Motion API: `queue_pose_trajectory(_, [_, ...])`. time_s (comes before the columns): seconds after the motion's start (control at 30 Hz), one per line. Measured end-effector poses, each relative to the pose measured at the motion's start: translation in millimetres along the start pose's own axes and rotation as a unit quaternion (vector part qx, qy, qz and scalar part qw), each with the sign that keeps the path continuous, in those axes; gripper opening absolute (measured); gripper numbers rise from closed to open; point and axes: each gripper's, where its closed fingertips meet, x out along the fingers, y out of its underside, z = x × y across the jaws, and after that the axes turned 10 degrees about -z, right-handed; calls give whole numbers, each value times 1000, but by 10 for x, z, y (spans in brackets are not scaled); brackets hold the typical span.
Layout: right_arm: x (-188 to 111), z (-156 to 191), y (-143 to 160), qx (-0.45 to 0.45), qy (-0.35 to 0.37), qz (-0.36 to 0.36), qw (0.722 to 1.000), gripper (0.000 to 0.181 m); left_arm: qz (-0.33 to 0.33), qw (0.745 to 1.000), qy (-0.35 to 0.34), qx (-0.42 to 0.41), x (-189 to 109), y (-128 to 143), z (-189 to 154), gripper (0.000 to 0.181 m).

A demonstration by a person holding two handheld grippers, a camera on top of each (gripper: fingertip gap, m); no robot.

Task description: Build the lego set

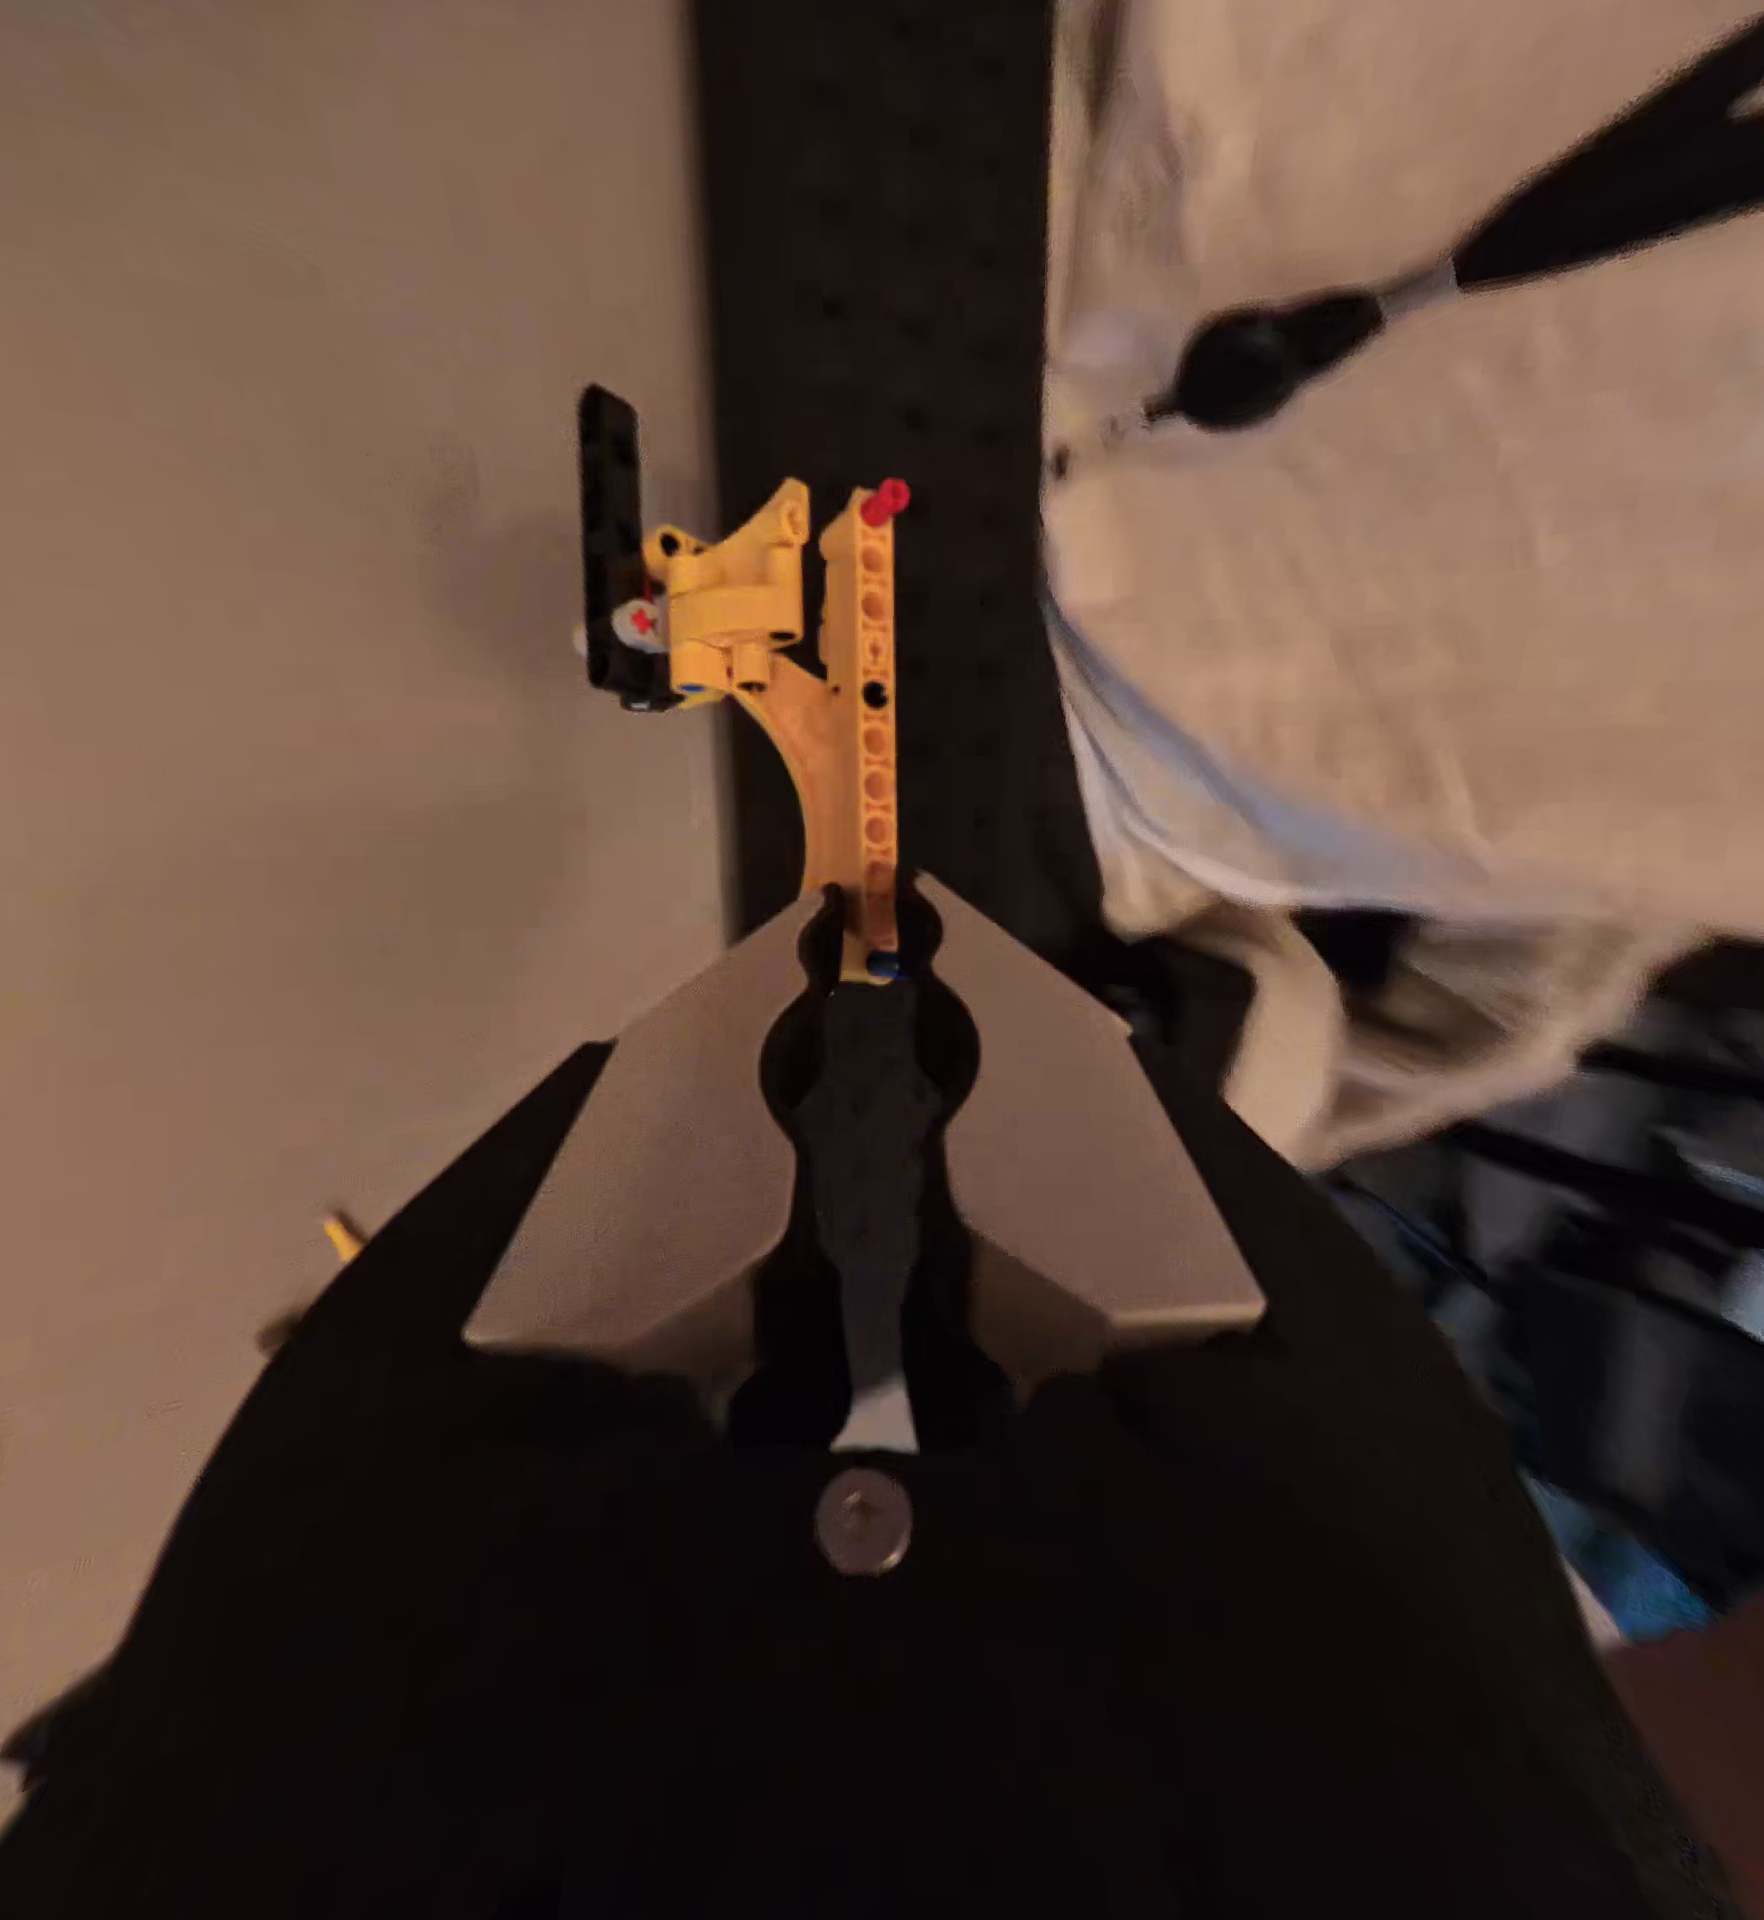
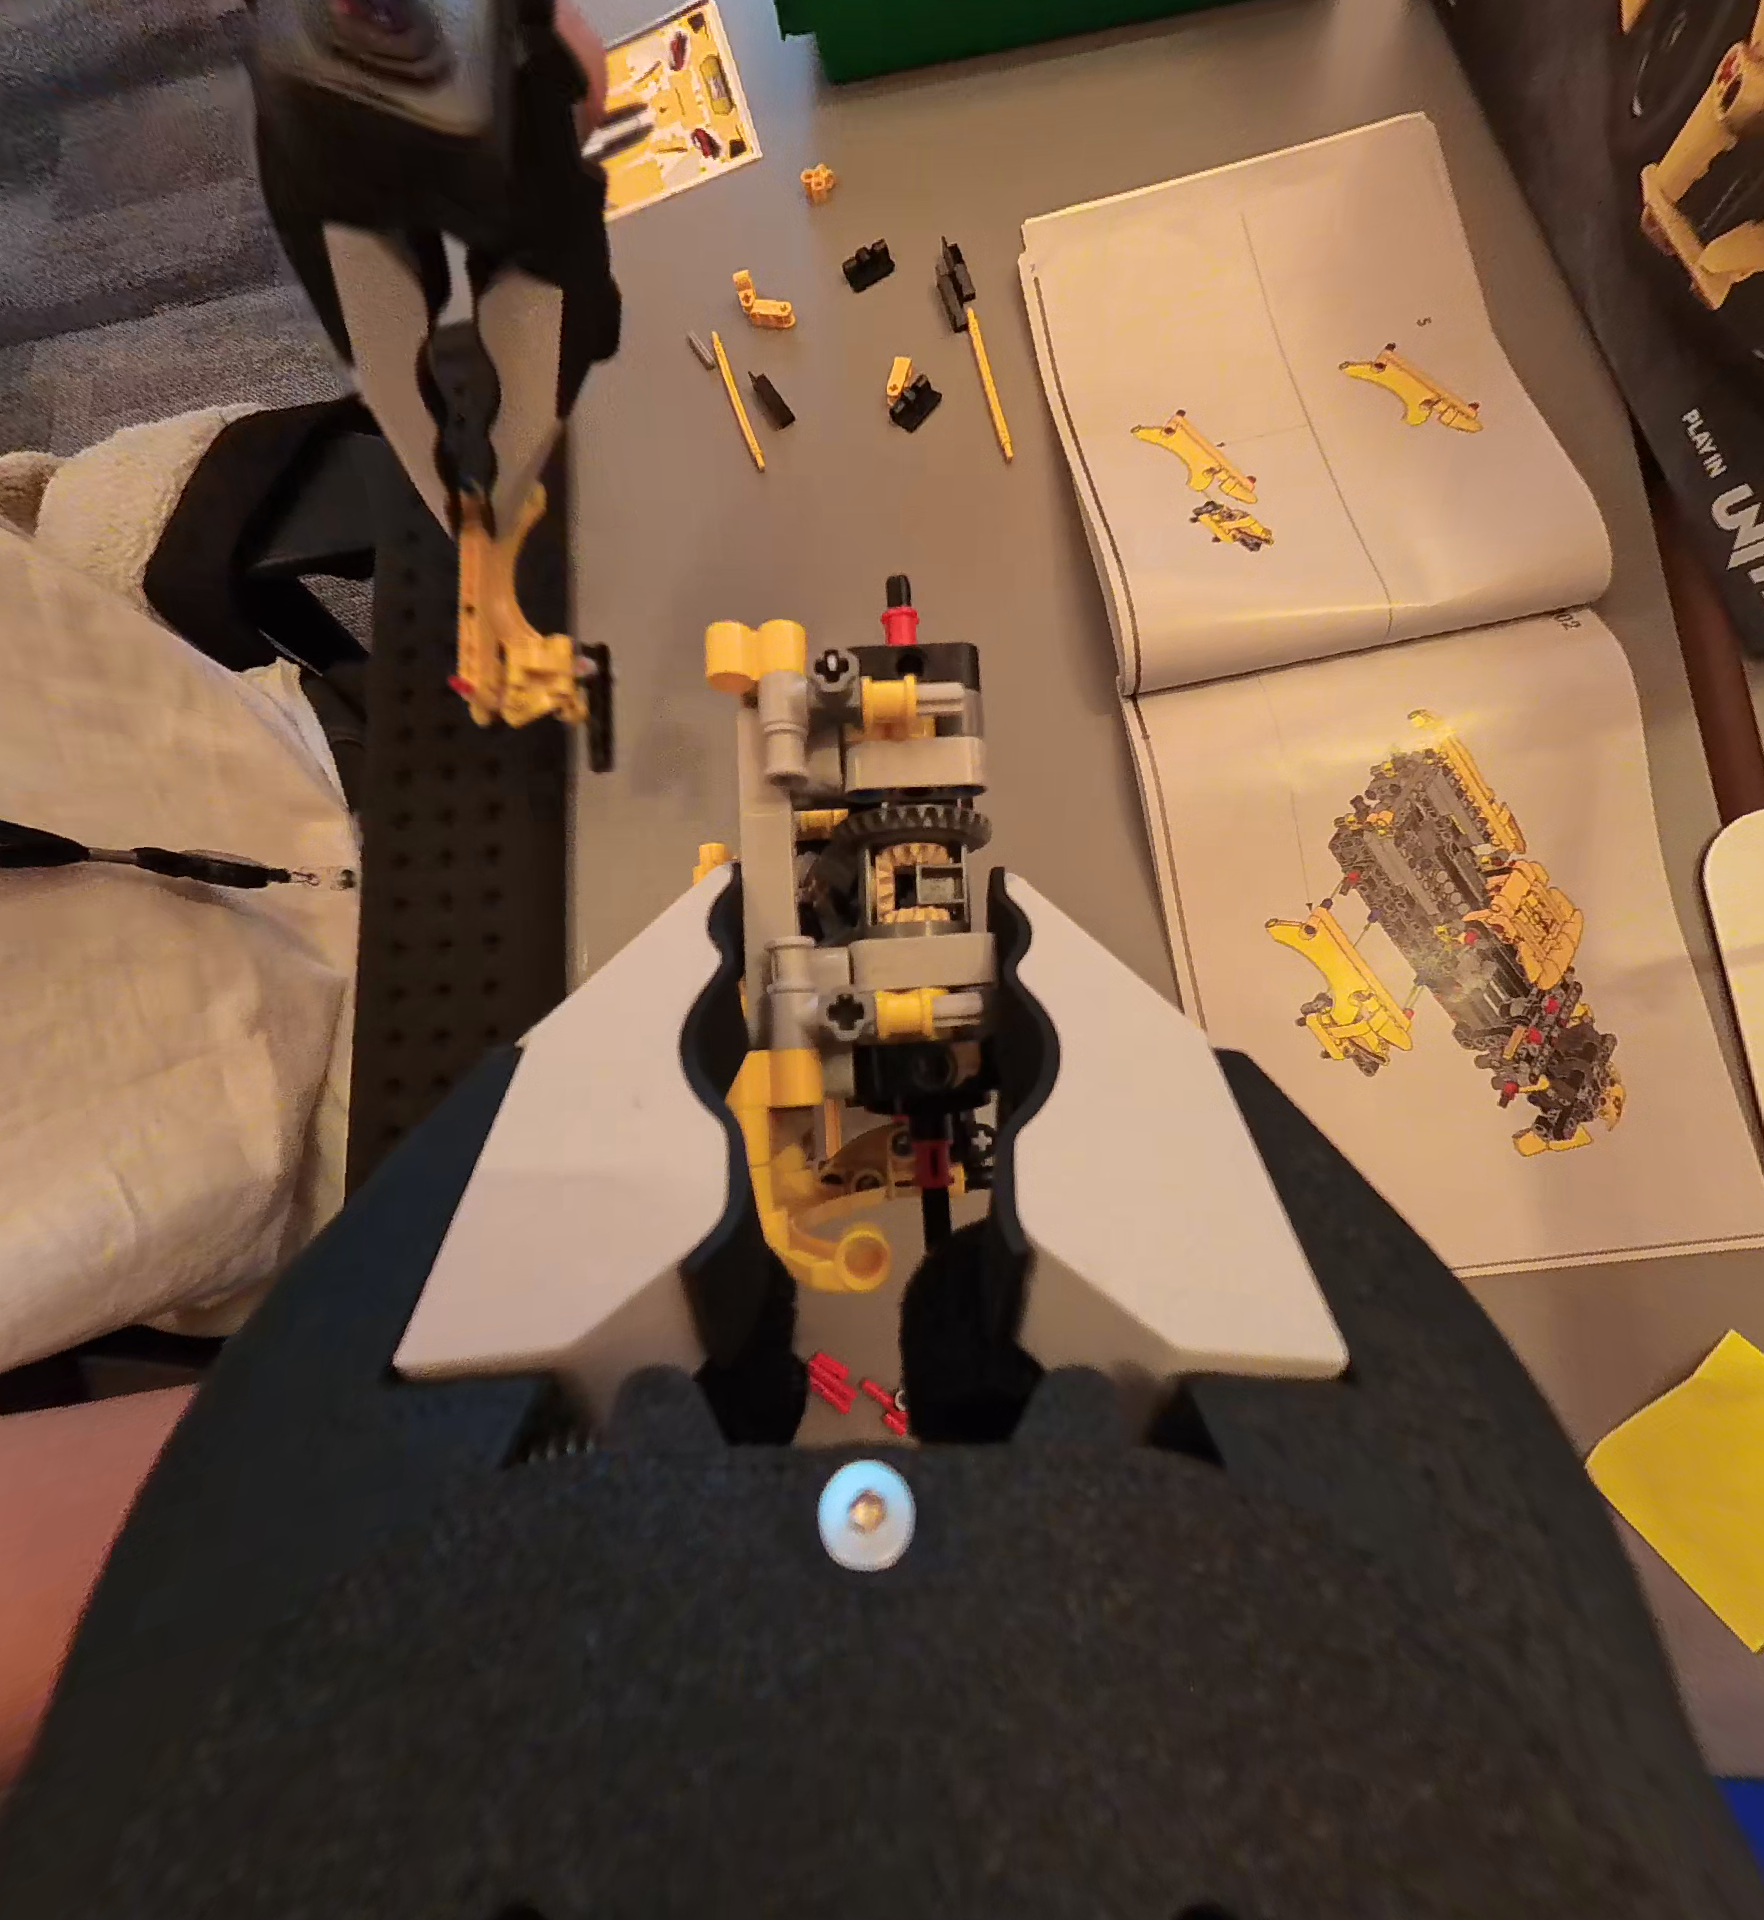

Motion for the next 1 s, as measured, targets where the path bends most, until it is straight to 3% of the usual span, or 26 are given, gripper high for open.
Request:
queue_pose_trajectory(0.13, [5,4,-3,-1,1,1,1000,44,163,973,138,-85,-281,457,-161,9])
queue_pose_trajectory(0.27, [4,6,-3,-2,2,0,1000,44,220,921,290,-141,-410,433,-352,9])
queue_pose_trajectory(0.37, [9,5,-8,-2,1,-1,1000,44,267,898,305,-170,-357,505,-170,9])
queue_pose_trajectory(0.5, [17,7,-14,-4,0,-1,1000,44,289,892,289,-195,-279,598,168,15])
queue_pose_trajectory(0.73, [24,17,-21,-8,-1,-1,1000,44,192,945,208,-164,-45,339,581,28])
queue_pose_trajectory(0.87, [23,18,-20,-8,-1,-2,1000,44,106,979,126,-124,135,203,794,32])
queue_pose_trajectory(1.0, [20,20,-18,-9,-2,-2,1000,44,4,994,28,-106,209,57,908,36])
